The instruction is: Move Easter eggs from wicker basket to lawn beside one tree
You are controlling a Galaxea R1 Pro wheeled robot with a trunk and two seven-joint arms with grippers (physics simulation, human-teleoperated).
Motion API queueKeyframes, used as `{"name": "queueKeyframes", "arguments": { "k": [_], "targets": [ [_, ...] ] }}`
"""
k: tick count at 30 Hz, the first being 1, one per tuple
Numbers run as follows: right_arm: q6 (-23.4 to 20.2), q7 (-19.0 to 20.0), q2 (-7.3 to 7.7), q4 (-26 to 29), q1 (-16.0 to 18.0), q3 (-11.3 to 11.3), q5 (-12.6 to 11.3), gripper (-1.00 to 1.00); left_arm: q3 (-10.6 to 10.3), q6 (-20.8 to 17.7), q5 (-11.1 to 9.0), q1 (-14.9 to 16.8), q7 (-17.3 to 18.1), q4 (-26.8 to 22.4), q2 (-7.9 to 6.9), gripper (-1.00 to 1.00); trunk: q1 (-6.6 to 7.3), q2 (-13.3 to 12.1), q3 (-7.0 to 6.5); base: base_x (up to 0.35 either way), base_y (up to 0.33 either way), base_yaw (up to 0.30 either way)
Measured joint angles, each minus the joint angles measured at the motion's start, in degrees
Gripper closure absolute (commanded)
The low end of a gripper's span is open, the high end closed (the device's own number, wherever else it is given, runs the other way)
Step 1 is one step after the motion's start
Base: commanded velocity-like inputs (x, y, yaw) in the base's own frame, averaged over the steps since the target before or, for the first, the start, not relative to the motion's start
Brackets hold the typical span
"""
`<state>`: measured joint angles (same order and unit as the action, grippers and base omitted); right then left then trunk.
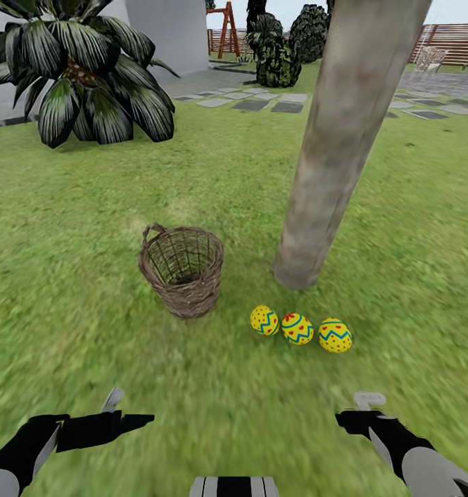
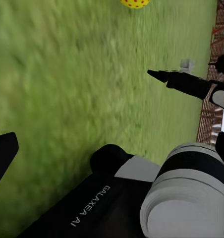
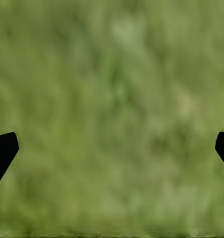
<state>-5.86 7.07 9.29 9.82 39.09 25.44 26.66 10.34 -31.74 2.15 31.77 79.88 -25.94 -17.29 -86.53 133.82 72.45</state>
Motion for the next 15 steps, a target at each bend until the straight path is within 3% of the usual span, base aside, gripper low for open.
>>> {"name": "queueKeyframes", "arguments": {
  "k": [15],
  "targets": [
    [0.45,-0.46,-0.05,-4.95,-0.04,0.00,0.04,-1.00,-0.03,-0.07,0.20,-0.05,-0.52,2.90,-0.07,-1.00,3.30,-6.02,-2.69,0.000,0.000,0.000]
  ]
}}
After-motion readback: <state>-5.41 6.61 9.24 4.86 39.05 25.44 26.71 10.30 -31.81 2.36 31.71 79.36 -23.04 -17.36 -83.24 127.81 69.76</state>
